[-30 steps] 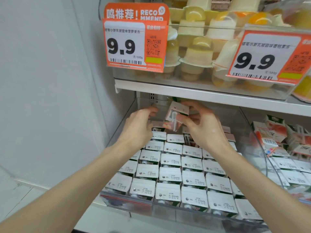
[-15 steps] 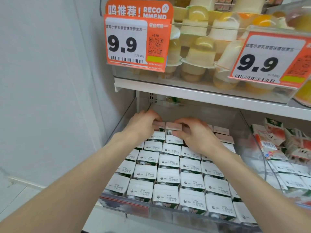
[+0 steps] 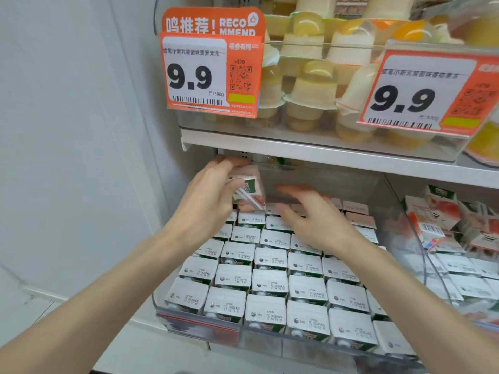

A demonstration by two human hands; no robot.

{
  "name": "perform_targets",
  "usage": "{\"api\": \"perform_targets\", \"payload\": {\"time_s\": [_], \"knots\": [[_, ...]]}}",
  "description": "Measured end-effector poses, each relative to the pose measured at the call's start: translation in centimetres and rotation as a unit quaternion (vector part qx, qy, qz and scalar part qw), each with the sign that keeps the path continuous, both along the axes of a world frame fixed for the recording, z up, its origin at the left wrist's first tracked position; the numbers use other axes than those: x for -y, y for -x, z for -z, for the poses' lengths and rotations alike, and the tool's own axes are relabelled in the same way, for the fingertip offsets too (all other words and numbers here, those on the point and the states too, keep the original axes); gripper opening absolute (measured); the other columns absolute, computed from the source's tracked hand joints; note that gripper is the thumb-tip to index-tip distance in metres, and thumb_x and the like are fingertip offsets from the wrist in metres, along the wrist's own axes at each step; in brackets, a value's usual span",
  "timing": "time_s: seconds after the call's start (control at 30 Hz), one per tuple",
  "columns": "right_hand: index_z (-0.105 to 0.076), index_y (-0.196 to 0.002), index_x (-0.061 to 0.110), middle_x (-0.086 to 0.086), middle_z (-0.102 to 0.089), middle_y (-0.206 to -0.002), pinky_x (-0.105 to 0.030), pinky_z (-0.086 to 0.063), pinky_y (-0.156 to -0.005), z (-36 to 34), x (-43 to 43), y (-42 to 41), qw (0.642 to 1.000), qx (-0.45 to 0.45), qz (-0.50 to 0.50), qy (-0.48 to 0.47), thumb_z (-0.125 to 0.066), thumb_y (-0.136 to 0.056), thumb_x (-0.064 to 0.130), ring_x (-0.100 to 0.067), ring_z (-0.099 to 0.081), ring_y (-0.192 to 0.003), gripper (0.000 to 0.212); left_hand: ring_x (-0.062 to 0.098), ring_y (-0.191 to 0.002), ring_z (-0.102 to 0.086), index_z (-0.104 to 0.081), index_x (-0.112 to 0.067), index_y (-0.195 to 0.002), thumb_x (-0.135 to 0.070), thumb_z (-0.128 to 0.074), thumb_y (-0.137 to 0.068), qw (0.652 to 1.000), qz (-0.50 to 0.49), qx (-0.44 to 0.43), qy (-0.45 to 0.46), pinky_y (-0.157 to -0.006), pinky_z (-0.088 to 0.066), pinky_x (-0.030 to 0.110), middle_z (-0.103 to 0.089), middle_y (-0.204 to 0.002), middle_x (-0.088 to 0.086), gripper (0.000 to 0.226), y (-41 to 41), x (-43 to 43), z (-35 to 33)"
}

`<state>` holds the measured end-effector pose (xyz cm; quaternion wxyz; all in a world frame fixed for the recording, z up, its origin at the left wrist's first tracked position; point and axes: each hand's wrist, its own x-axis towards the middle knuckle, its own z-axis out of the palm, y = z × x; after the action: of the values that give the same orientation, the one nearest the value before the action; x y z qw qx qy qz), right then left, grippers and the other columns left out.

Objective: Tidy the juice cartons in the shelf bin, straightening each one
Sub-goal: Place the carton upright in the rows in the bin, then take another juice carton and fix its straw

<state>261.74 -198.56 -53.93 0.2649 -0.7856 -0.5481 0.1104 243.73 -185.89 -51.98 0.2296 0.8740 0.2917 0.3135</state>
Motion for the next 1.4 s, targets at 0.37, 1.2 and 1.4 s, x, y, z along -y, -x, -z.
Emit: {"api": "perform_targets", "payload": {"time_s": [0.37, 1.2, 1.4], "knots": [[-0.069, -0.131, 0.027, 0.019, -0.076, -0.116, -0.026, -0.057, -0.1, -0.6, 4.1, 2.4, 0.968, -0.196, -0.052, -0.149, -0.079, -0.093, 0.026, 0.001, -0.071, -0.11, 0.039, 0.002, -0.125, -0.064, -0.055, -0.027, -0.146, -0.015, -0.066, -0.101, 0.968, 0.145, 0.094, 0.182, -0.101, -0.054, 0.02, -0.068, -0.13, -0.012, 0.048, 1.9, 3.8, 0.0], [-0.07, -0.118, 0.011, -0.005, -0.082, -0.107, -0.03, -0.064, -0.082, -1.5, 5.8, 2.3, 0.846, -0.517, 0.06, -0.115, -0.074, -0.096, 0.028, -0.022, -0.08, -0.1, 0.029, 0.02, -0.119, -0.073, -0.067, -0.024, -0.138, -0.025, -0.056, -0.107, 0.883, 0.142, 0.064, 0.442, -0.108, -0.056, 0.043, -0.079, -0.122, 0.001, 0.033, 1.1, 4.0, 0.9], [-0.065, -0.129, 0.007, -0.015, -0.081, -0.11, -0.041, -0.065, -0.09, -1.7, 5.4, 2.7, 0.788, -0.606, 0.061, -0.087, -0.061, -0.105, 0.023, -0.031, -0.079, -0.102, 0.03, 0.023, -0.119, -0.073, -0.061, -0.026, -0.145, -0.027, -0.061, -0.103, 0.861, 0.164, 0.077, 0.475, -0.104, -0.059, 0.038, -0.077, -0.127, 0.005, 0.041, 1.1, 4.3, 0.7]]}}
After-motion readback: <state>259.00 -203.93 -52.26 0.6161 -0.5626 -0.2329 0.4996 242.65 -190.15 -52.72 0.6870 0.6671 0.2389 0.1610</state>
